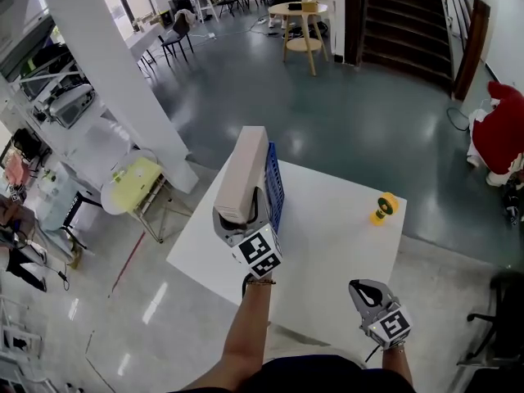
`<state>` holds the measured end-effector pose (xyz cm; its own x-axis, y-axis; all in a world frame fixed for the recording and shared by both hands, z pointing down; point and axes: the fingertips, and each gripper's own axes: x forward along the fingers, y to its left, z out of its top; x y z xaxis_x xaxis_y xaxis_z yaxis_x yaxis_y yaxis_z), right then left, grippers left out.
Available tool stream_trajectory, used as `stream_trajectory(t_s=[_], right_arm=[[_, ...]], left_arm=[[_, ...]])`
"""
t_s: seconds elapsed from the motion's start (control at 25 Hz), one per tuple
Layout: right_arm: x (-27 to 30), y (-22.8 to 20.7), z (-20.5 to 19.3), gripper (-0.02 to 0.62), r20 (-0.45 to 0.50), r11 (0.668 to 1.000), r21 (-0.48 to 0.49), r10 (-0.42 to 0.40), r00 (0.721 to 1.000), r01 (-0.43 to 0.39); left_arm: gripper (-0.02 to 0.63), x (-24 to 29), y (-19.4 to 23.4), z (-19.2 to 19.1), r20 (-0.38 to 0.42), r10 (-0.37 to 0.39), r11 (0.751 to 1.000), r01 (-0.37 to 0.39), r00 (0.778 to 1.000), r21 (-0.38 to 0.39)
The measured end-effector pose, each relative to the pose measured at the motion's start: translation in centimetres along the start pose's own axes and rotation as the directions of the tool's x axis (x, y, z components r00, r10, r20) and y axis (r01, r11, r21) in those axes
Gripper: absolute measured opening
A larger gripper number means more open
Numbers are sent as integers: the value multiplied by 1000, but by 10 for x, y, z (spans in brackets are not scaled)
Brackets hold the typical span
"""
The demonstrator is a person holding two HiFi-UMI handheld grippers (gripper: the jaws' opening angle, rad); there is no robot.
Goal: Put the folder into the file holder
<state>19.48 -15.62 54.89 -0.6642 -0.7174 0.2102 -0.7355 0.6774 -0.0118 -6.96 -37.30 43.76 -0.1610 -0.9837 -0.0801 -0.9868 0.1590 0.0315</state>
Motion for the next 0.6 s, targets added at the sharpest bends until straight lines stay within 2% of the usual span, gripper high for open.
stream_trajectory(t_s=[0.2,0.28,0.36,0.6], right_arm=[[-5,0,-6,3,-9,1000,-2,4,1000,-4],[-5,1,-6,3,-6,1000,1,7,1000,-7],[-4,3,-6,3,-6,1000,-1,12,1000,-12],[3,13,3,3,-6,999,-14,44,999,-44]], left_arm=[[407,-7,-1,7,25,-46,998,47,999,-44],[422,-11,1,17,46,-81,994,84,996,-73],[441,-14,1,26,61,-123,990,127,990,-64],[430,-15,-4,16,-8,-243,970,243,970,-35]])
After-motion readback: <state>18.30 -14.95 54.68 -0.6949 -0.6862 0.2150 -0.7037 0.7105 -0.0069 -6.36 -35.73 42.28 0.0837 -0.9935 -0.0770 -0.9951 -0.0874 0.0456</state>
